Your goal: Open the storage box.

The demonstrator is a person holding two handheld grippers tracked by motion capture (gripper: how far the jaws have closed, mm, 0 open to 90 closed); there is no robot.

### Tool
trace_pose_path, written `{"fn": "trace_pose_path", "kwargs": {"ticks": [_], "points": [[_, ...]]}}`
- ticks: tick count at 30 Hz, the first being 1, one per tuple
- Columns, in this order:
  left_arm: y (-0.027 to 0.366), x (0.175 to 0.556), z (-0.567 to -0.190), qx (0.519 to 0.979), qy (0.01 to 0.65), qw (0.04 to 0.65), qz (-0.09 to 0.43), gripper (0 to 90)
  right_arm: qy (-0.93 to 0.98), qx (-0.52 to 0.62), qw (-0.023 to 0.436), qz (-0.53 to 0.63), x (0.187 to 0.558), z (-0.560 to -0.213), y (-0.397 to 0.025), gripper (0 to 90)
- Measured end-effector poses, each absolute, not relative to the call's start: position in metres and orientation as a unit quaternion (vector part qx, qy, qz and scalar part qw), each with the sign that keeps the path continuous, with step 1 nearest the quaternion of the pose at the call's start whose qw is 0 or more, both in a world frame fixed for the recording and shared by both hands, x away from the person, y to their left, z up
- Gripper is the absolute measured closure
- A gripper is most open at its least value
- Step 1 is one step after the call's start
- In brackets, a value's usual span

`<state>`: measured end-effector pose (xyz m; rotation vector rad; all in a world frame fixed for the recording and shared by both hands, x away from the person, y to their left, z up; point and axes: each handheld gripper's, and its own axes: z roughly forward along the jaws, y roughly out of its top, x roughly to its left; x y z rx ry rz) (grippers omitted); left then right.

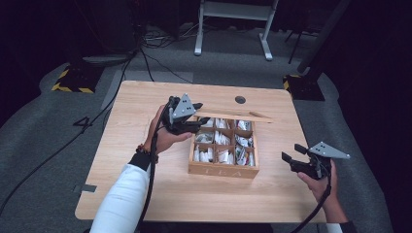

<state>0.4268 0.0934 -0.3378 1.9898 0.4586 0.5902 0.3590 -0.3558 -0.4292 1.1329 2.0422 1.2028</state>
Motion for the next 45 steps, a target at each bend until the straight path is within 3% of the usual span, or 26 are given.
{"fn": "trace_pose_path", "kwargs": {"ticks": [28, 45], "points": [[0.093, 0.485, -0.313, 0.777, 0.249, 0.534, 0.223, 50.6, 0.778, 0.438, 0.221, 0.393, 0.368, -0.479, -0.359, 31.5], [0.091, 0.511, -0.31, 0.753, 0.278, 0.552, 0.224, 50.2, 0.784, 0.444, 0.224, 0.372, 0.369, -0.486, -0.357, 31.4]]}}
